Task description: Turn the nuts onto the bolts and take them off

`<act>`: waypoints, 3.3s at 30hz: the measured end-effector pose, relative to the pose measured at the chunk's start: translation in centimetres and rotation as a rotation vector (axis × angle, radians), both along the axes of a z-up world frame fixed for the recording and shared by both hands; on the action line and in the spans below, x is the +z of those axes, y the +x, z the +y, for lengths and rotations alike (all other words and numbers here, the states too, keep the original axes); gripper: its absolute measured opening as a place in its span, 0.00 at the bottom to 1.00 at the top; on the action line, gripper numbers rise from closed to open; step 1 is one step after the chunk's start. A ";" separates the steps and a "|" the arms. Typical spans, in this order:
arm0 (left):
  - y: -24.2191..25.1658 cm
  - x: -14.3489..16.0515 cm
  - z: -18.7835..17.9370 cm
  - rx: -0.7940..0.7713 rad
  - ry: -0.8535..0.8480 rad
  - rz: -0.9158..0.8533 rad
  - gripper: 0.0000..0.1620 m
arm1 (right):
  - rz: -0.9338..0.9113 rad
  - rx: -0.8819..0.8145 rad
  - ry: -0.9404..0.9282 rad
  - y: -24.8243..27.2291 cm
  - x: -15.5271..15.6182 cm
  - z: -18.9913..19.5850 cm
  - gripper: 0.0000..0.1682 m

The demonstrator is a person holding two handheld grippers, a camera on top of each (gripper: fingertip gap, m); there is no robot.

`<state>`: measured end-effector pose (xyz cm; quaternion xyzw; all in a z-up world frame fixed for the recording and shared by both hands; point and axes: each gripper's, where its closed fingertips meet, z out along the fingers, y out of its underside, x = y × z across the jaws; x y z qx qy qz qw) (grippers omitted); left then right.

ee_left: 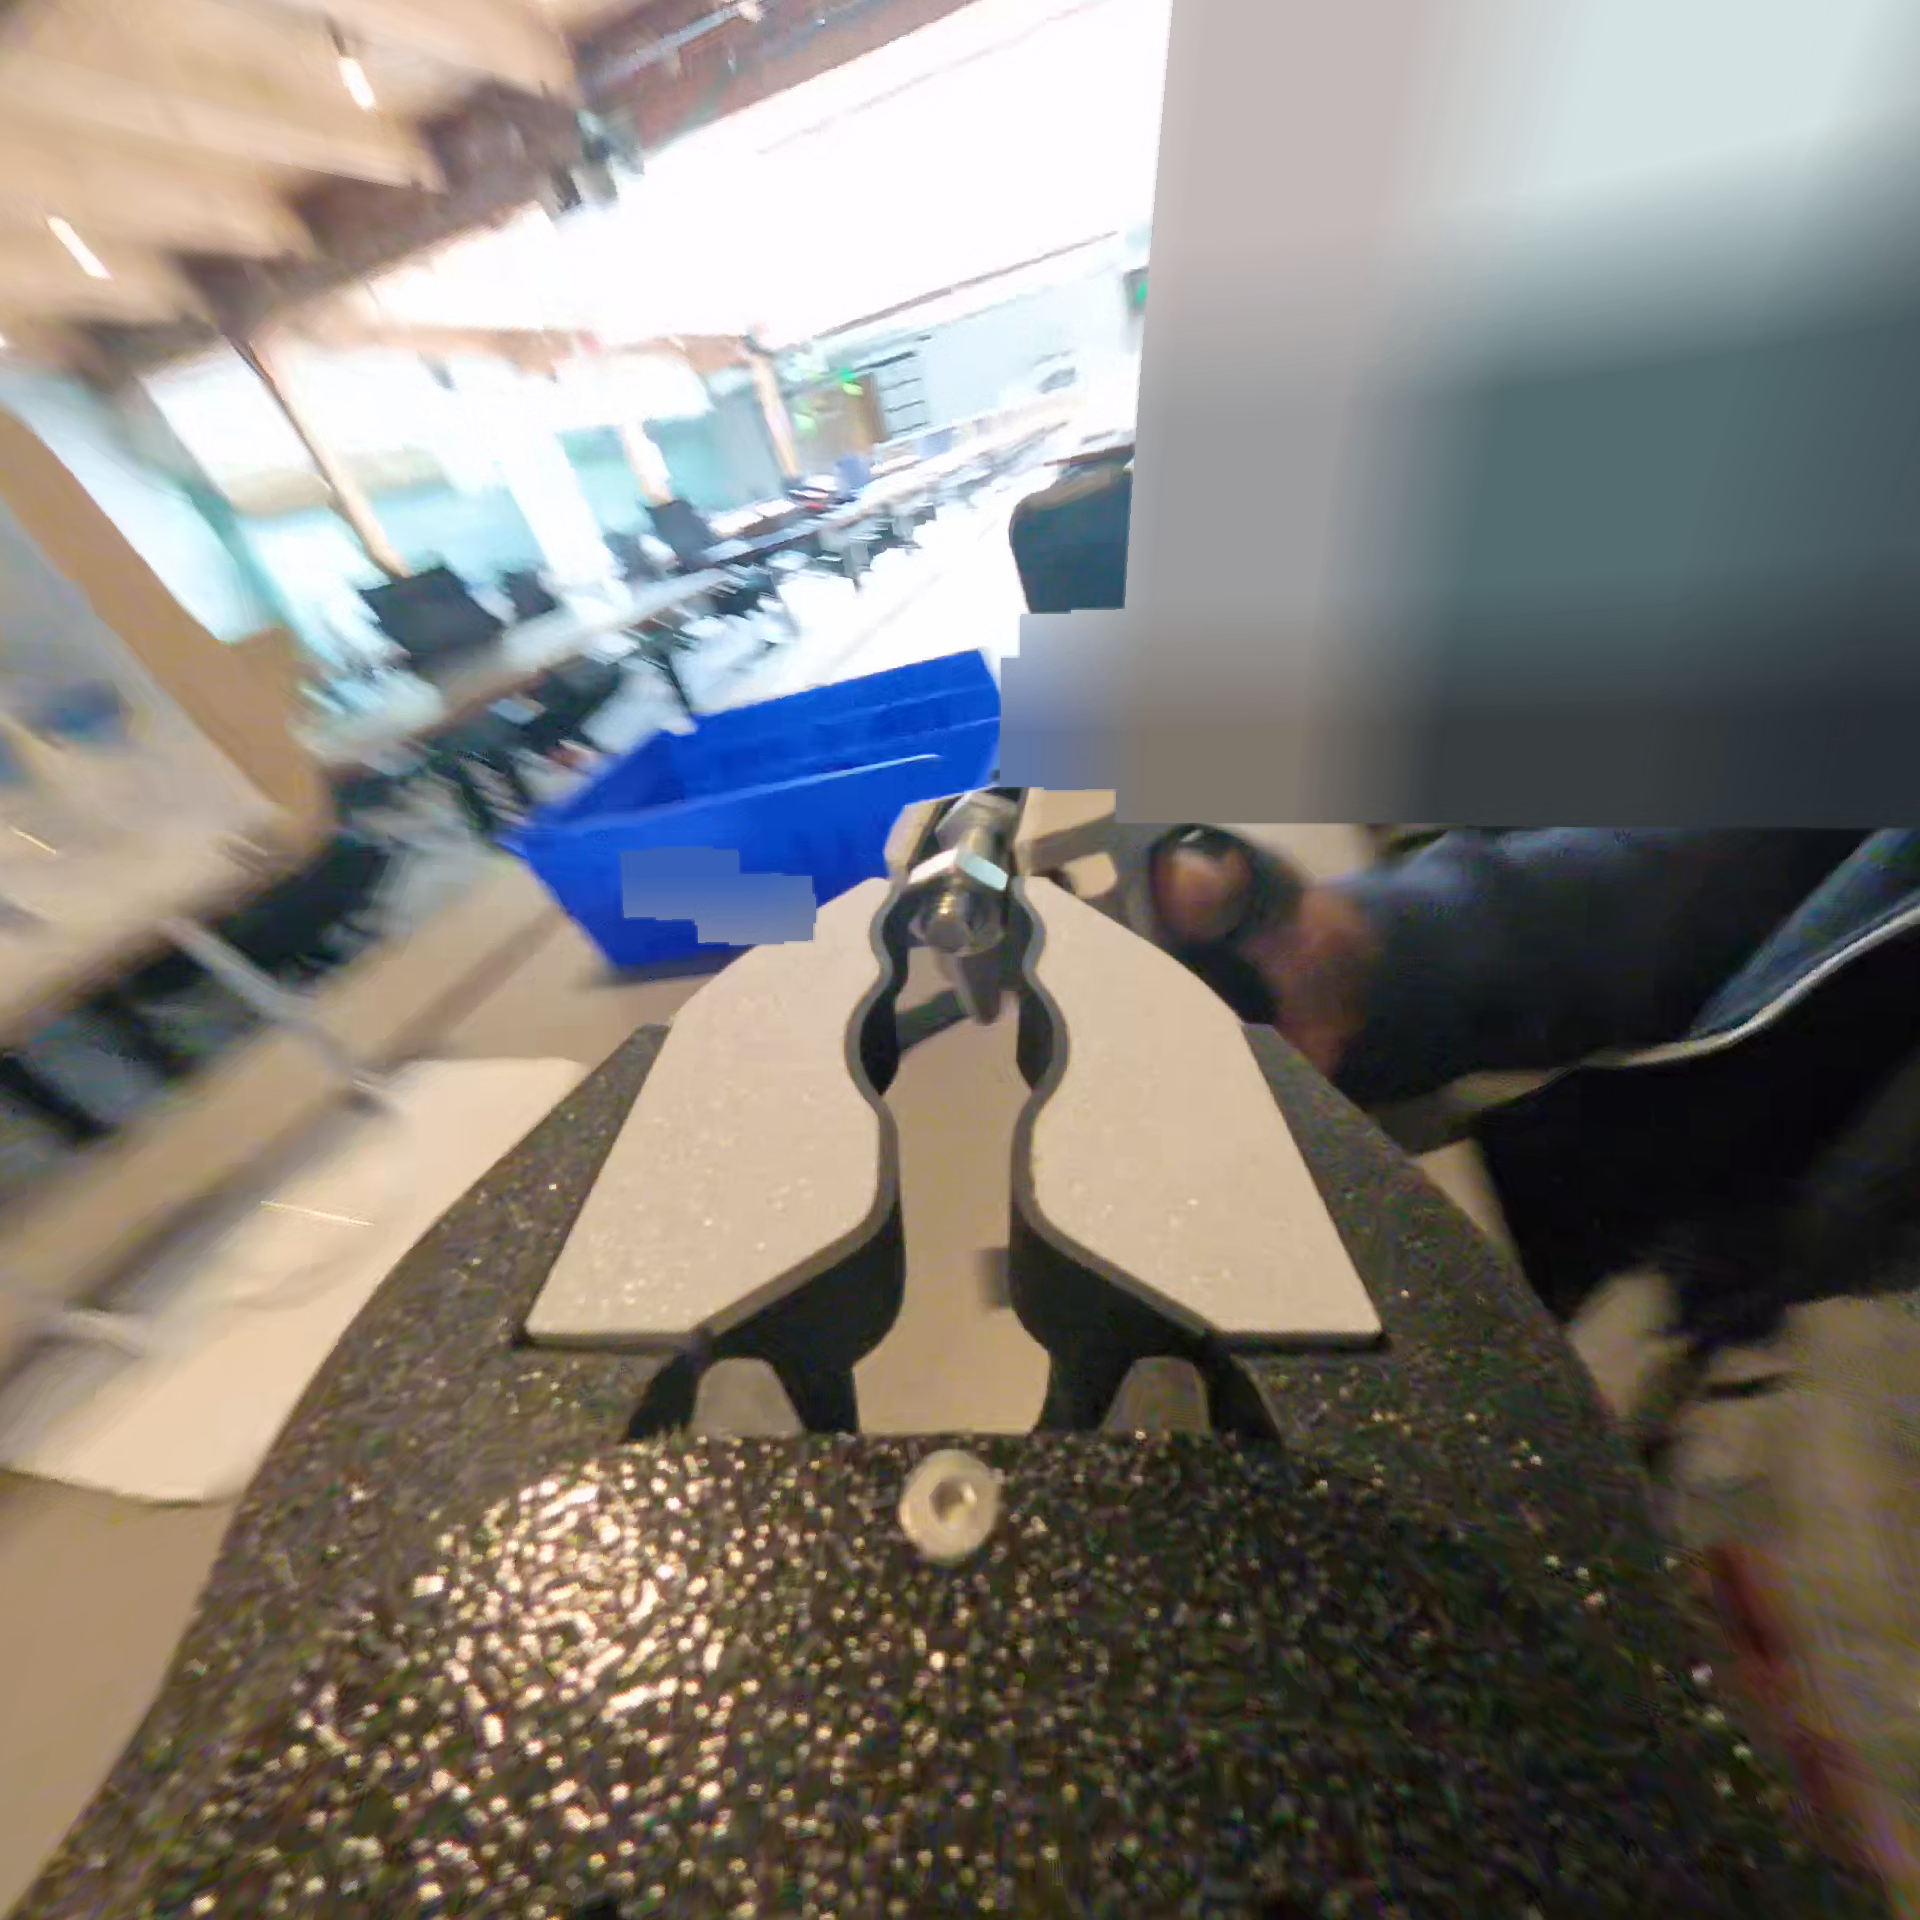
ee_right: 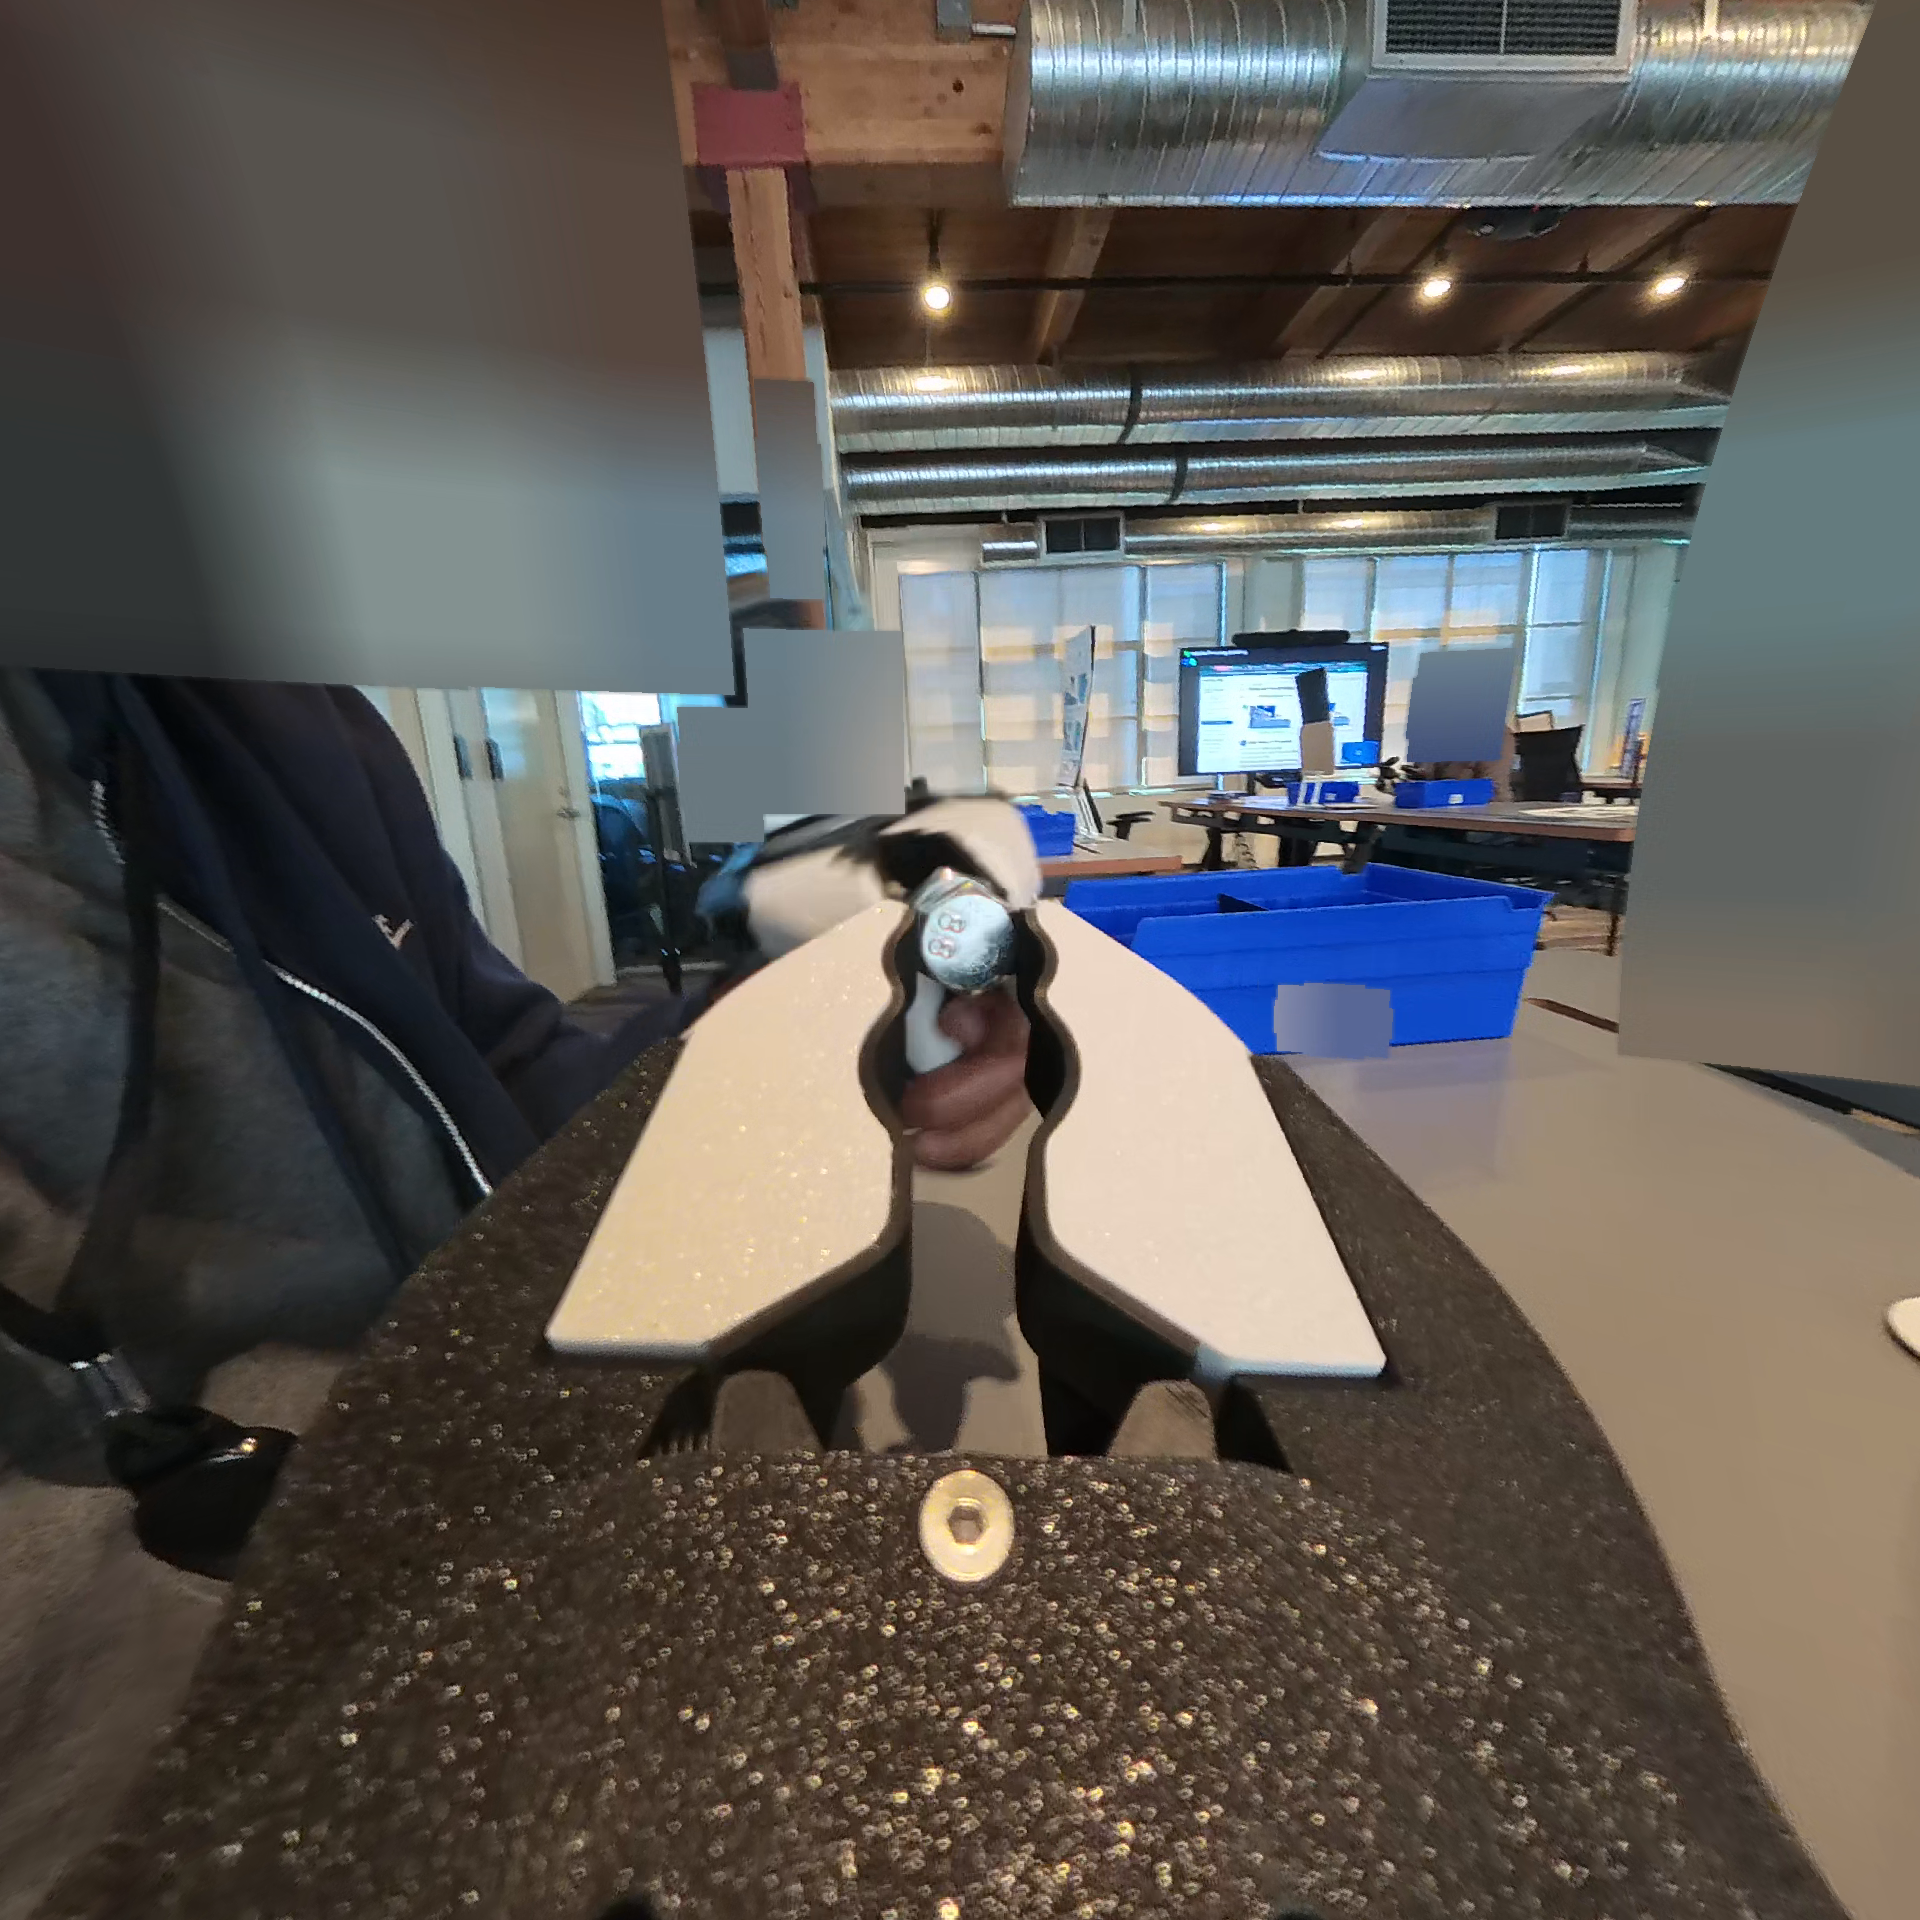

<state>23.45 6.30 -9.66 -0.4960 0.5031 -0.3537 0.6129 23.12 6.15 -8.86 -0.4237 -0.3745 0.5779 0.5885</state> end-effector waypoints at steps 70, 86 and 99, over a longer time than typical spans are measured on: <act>-0.4 0.9 0.2 -0.142 -0.258 -0.254 0.22 | 0.052 0.008 -0.044 0.6 0.3 0.5 0.10; 0.5 -0.5 0.6 0.207 0.554 0.052 0.11 | 0.067 0.031 -0.065 0.6 0.2 0.4 0.10; 0.5 -0.6 0.7 -0.127 -0.367 -0.168 0.18 | 0.068 0.001 -0.064 0.8 0.2 0.8 0.10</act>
